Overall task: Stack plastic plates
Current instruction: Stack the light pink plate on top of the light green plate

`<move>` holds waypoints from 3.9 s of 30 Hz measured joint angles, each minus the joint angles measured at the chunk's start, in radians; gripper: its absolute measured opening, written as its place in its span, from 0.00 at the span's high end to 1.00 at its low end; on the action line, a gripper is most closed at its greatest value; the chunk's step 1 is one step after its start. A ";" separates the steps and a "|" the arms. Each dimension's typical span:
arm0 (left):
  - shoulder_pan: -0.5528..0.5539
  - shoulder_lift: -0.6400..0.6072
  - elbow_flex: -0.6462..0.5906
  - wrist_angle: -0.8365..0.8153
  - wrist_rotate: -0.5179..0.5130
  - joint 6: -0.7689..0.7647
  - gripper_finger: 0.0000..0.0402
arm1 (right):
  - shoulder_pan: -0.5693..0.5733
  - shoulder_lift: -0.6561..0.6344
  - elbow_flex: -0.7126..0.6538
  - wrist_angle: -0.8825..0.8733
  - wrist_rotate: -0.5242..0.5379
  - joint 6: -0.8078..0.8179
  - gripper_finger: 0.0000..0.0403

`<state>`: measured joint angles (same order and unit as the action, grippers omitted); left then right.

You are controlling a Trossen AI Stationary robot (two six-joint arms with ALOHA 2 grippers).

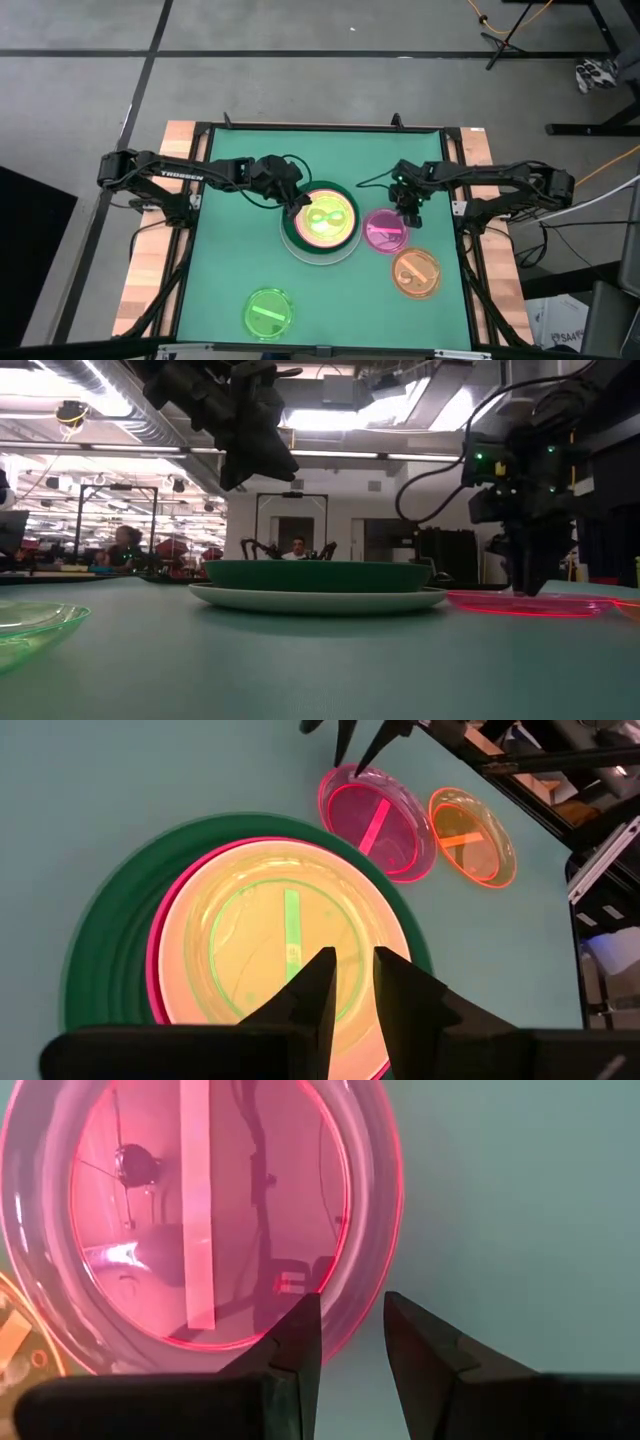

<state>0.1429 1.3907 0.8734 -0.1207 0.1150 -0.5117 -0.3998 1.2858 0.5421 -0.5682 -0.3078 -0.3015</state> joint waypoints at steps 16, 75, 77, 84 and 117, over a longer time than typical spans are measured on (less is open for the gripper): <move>0.000 0.000 0.000 0.000 0.000 0.000 0.84 | 0.000 0.000 -0.020 0.003 -0.033 0.043 0.75; -0.185 0.000 0.000 -0.031 0.115 -0.033 0.84 | 0.001 0.066 0.521 0.194 -0.055 0.036 1.00; -0.217 0.000 0.000 -0.059 0.119 -0.059 0.84 | 0.001 0.096 0.521 0.238 -0.070 0.036 1.00; -0.333 0.000 0.000 -0.189 0.107 -0.168 0.84 | 0.029 0.207 0.521 0.309 -0.099 0.041 1.00; -0.793 0.000 0.000 -0.264 -0.104 -0.725 0.84 | 0.127 0.336 0.521 0.339 0.012 0.043 0.99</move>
<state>-0.6497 1.3911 0.8730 -0.3843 0.0108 -1.2364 -0.2733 1.6222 1.0634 -0.2290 -0.2961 -0.2588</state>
